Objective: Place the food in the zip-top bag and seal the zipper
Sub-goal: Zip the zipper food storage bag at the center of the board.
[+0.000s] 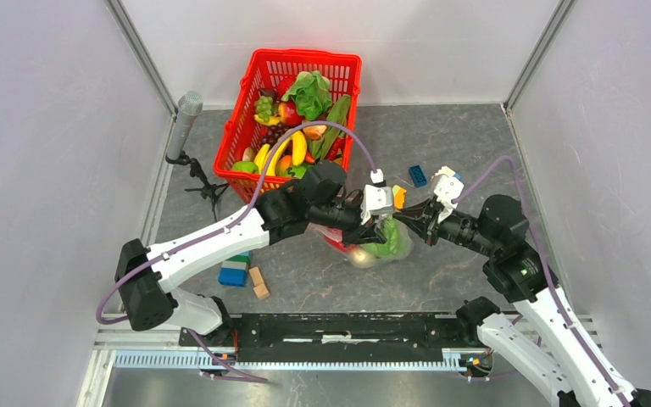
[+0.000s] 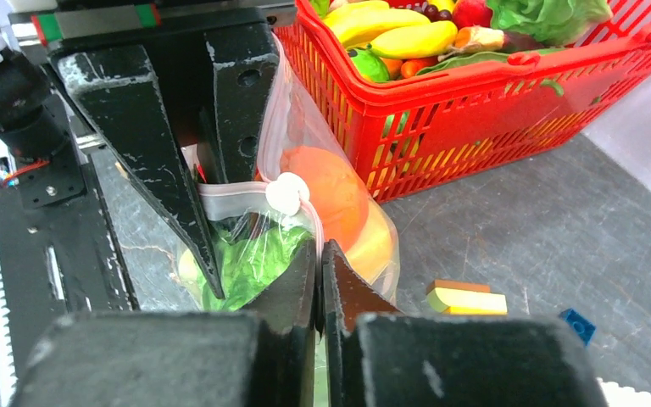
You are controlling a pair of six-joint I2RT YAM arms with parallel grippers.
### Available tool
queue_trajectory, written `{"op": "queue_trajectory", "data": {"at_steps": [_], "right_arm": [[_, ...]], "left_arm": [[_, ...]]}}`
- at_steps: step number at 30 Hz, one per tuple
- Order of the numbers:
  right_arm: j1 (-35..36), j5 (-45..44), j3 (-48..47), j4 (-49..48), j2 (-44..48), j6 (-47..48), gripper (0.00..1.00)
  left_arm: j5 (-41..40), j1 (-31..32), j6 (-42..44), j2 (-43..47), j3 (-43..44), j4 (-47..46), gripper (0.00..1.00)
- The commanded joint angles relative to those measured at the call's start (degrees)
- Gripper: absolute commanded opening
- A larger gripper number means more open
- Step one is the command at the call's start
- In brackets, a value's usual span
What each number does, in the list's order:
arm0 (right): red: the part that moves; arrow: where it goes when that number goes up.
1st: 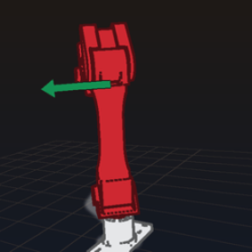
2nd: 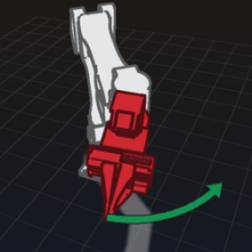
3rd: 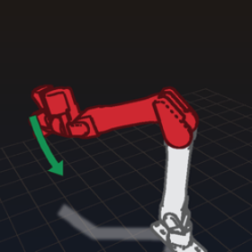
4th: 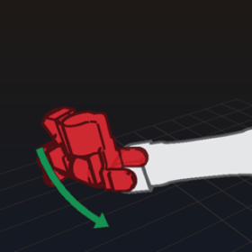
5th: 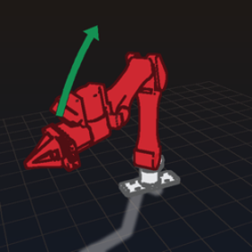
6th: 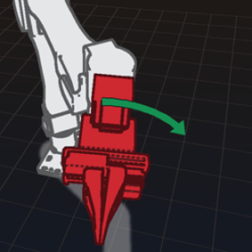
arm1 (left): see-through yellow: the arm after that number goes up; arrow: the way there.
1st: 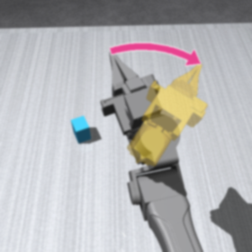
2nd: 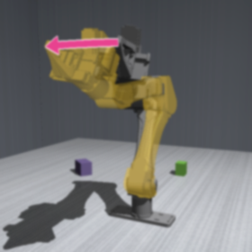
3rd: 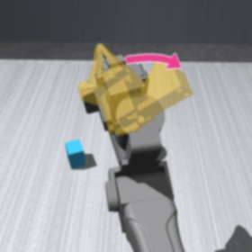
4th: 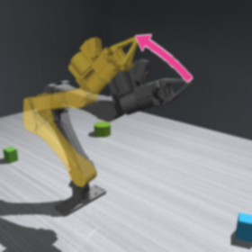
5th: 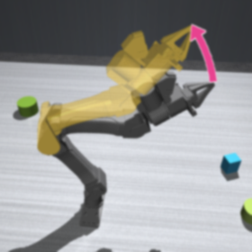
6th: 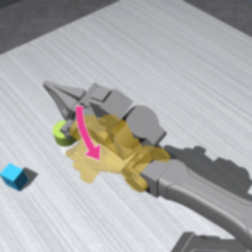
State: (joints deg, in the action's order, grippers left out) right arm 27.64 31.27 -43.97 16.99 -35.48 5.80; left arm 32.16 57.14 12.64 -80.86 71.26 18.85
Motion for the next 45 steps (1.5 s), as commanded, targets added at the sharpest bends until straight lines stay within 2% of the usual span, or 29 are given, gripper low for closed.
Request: {"op": "queue_trajectory", "data": {"at_steps": [1, 2, 3, 5, 7, 8, 11, 17, 21, 25, 27, 32, 36, 38, 39, 40, 42, 45], "right_arm": [[0.3, 4.5, -2.6, 0.4, -1.0, 2.2, 0.0], [0.3, 3.4, -2.5, 0.4, -0.7, 2.0, 0.0], [0.4, 1.2, -2.3, 0.3, -0.3, 1.8, 0.0], [0.3, -5.4, -1.6, -0.6, 1.6, 0.1, 0.0], [0.3, -8.4, -1.0, -1.0, 3.2, -0.9, 0.0], [0.3, -8.4, -0.7, -1.2, 3.9, -1.2, 0.0], [0.3, -6.7, 0.1, -2.2, 5.4, -2.4, 0.0], [0.3, -4.7, 0.9, -2.0, 5.7, -3.0, 0.0], [0.3, -2.4, 1.1, -2.5, 5.9, -3.4, 0.0], [0.3, -2.1, 1.4, -3.2, 6.9, -3.7, 0.0], [0.3, -1.8, 1.4, -3.2, 7.3, -3.6, 0.0], [0.3, -1.9, 1.5, -3.0, 7.6, -3.7, 0.0], [0.4, -2.5, 1.9, -3.1, 8.0, -3.7, 0.0], [0.3, -2.7, 2.1, -3.2, 8.0, -3.7, 0.0], [0.3, -2.9, 2.1, -3.3, 8.0, -3.8, 0.0], [0.3, -3.0, 2.1, -3.4, 8.0, -3.8, 0.0], [0.3, -4.1, 2.1, -3.5, 8.0, -4.1, 0.0], [0.4, -6.0, 2.2, -3.8, 8.4, -4.4, 0.0]], "left_arm": [[-1.3, 0.4, 2.3, -1.7, 1.0, 5.0, 0.13], [-1.9, 0.4, 2.3, -1.4, 1.1, 5.3, 0.17], [-2.8, 0.4, 2.1, -1.0, 1.2, 5.4, 0.25], [-5.0, 0.4, 1.7, 0.9, 1.0, 5.5, 0.48], [-7.1, 0.4, 1.5, 3.2, 0.8, 5.6, 0.7], [-7.9, 0.4, 1.4, 4.6, 0.8, 5.6, 0.75], [-9.1, 0.4, 1.5, 7.9, 1.7, 6.6, 0.85], [-12.3, 0.4, 2.2, 11.8, 5.2, 7.1, 0.9], [-12.9, 0.4, 2.1, 10.4, 6.9, 1.8, 0.92], [-8.7, 0.4, 1.8, 5.6, 9.9, -2.2, 0.88], [-6.2, 0.4, 3.0, 2.9, 11.7, -2.5, 0.83], [-2.5, 0.4, 6.1, -1.2, 13.9, -2.1, 0.56], [-1.3, 0.4, 8.9, -1.3, 14.6, 1.7, 0.43], [-1.3, 0.4, 9.3, -0.9, 14.5, 2.2, 0.34], [-1.2, 0.4, 9.4, -0.8, 14.4, 2.4, 0.28], [-1.4, 0.4, 9.6, -0.8, 14.5, 3.0, 0.17], [-2.1, 0.4, 10.6, -1.3, 15.7, 6.1, 0.04], [-2.6, 0.4, 12.1, -1.7, 16.9, 9.8, 0.02]]}}
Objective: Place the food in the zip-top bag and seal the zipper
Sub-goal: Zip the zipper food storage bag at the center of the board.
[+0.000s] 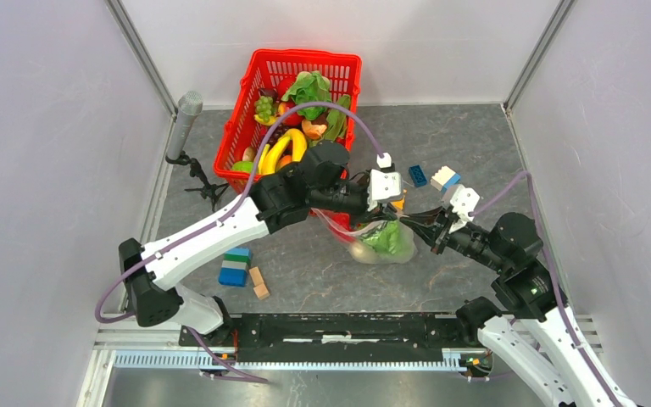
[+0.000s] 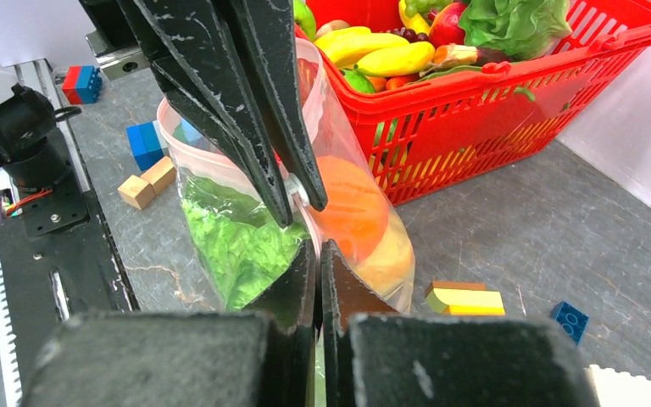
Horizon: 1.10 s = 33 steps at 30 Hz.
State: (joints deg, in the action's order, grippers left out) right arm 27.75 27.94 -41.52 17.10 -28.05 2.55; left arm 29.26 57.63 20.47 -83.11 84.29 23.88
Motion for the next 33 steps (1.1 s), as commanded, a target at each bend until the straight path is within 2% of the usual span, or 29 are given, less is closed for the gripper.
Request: {"op": "queue_trajectory", "data": {"at_steps": [1, 9, 15, 33], "right_arm": [[0.2, -3.3, -0.2, -4.0, 1.2, -1.3, 0.0], [0.2, -16.7, -1.1, -0.7, 1.0, -4.1, 0.0], [0.2, -18.5, -0.9, -0.7, 1.2, -5.2, 0.0], [0.2, -25.6, -0.9, 0.3, 3.0, -7.4, 0.0]], "left_arm": [[-0.1, -0.1, 4.6, 0.7, 4.1, 5.7, 0.02], [-6.8, -0.1, 6.8, 5.1, 0.1, 10.3, 0.02], [-12.3, -0.4, 6.0, 8.9, -4.0, 11.8, 0.02], [-18.2, -1.4, 2.8, 17.1, -10.3, 11.5, 0.02]]}}
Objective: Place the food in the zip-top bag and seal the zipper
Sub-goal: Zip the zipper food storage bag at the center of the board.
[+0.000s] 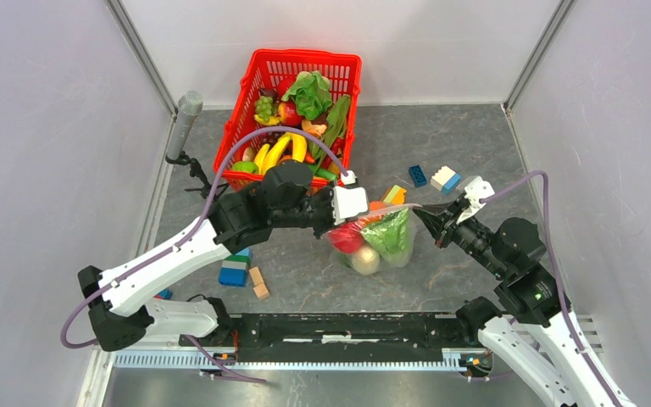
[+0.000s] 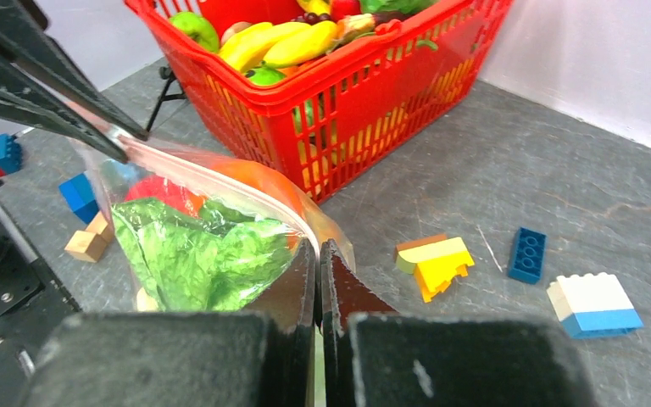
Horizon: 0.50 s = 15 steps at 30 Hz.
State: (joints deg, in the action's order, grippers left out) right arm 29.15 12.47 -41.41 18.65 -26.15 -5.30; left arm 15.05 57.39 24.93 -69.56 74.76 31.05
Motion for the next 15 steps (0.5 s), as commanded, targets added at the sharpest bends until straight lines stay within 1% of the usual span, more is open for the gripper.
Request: {"op": "queue_trajectory", "data": {"at_steps": [1, 7, 15], "right_arm": [[-1.2, -11.1, -0.9, -1.4, 1.1, 0.3, 0.0], [-1.2, -16.0, -0.2, -2.1, 2.1, -0.8, 0.0], [-1.2, -24.0, 1.4, -2.8, 4.1, -3.1, 0.0]], "left_arm": [[-4.4, -1.2, -1.8, 3.7, -1.1, 4.3, 0.02], [-7.2, -1.1, -2.3, 4.9, -2.9, 4.6, 0.02], [-13.6, -1.2, -1.7, 5.3, -3.5, 6.0, 0.02]]}}
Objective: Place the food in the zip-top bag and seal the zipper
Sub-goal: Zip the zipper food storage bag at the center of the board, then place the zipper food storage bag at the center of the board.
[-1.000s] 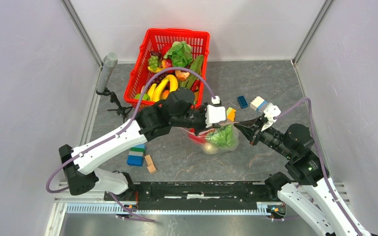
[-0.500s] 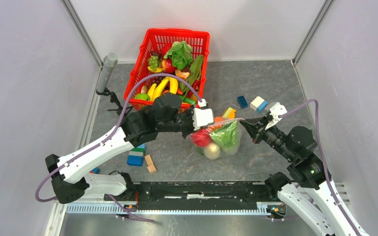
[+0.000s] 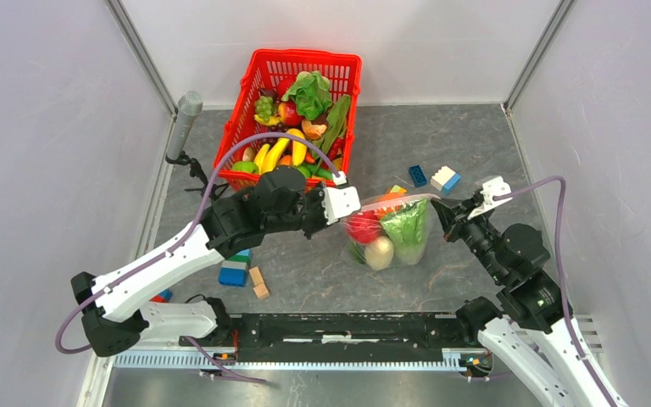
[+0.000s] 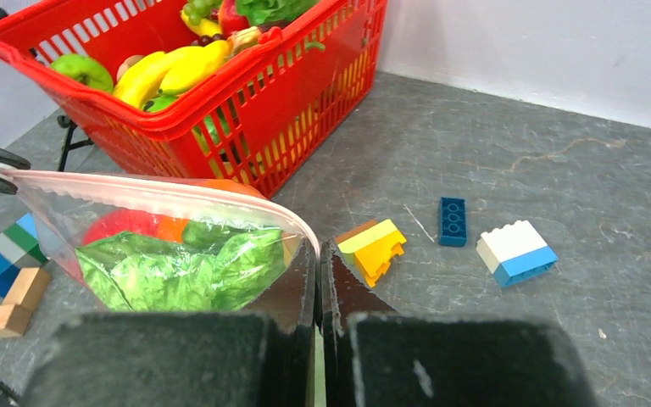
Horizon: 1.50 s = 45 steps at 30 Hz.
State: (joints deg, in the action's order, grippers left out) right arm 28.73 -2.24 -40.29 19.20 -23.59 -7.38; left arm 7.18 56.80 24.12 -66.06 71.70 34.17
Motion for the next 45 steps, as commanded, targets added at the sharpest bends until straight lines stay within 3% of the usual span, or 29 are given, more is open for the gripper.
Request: {"op": "queue_trajectory", "data": {"at_steps": [1, 7, 8, 9, 12, 15, 24, 29, 32, 37, 41, 44, 45], "right_arm": [[-0.8, -9.4, 0.4, -3.6, 1.8, -1.1, 0.0], [-0.8, -10.8, 0.8, -4.0, 2.2, -1.7, 0.0], [-0.8, -10.7, 0.9, -4.1, 2.3, -1.8, 0.0], [-0.8, -10.7, 1.0, -4.3, 2.3, -2.0, 0.0], [-0.8, -10.0, 1.1, -5.4, 2.2, -2.3, 0.0], [-0.8, -10.8, -0.6, -5.9, 0.9, -2.1, 0.0], [-0.8, -20.5, -16.0, -2.8, -9.3, 6.1, 0.0], [-0.8, -16.7, -24.9, 0.1, -15.8, 10.4, 0.0], [-0.8, -6.0, -22.6, 0.9, -16.5, 10.7, 0.0], [-0.8, 26.5, -9.7, 0.6, -13.2, 9.7, 0.0], [-0.8, 35.4, 0.5, -3.0, -7.7, 4.4, 0.01], [-0.8, 43.0, 3.3, -4.0, -3.1, 4.6, 0.2], [-0.8, 44.0, 3.2, -4.1, -1.7, 4.8, 0.37]], "left_arm": [[-6.6, -0.7, -0.9, 1.8, -0.5, 2.9, 0.02], [-9.9, -0.8, -2.1, 1.9, -0.5, 2.9, 0.04], [-9.8, -0.9, -2.5, 2.0, -0.5, 2.4, 0.13], [-9.6, -0.8, -3.2, 2.3, -0.6, 1.5, 0.32], [-10.5, -0.9, -5.3, 3.8, -2.1, -2.8, 0.7], [-9.7, -1.1, -7.0, 6.4, -3.9, -7.5, 0.98], [-8.4, -1.5, -9.4, 11.0, -6.7, -13.7, 1.0], [-9.9, -1.6, -9.8, 11.3, -7.8, -14.7, 1.0], [-10.8, -1.6, -10.1, 11.7, -8.5, -16.2, 1.0], [-12.3, -1.7, -10.0, 12.2, -9.0, -16.5, 1.0], [-12.9, -2.0, -9.9, 12.5, -9.6, -16.9, 1.0], [-12.6, -2.1, -9.9, 12.4, -9.7, -17.4, 1.0], [-12.5, -2.2, -9.8, 12.2, -9.6, -17.4, 1.0]]}}
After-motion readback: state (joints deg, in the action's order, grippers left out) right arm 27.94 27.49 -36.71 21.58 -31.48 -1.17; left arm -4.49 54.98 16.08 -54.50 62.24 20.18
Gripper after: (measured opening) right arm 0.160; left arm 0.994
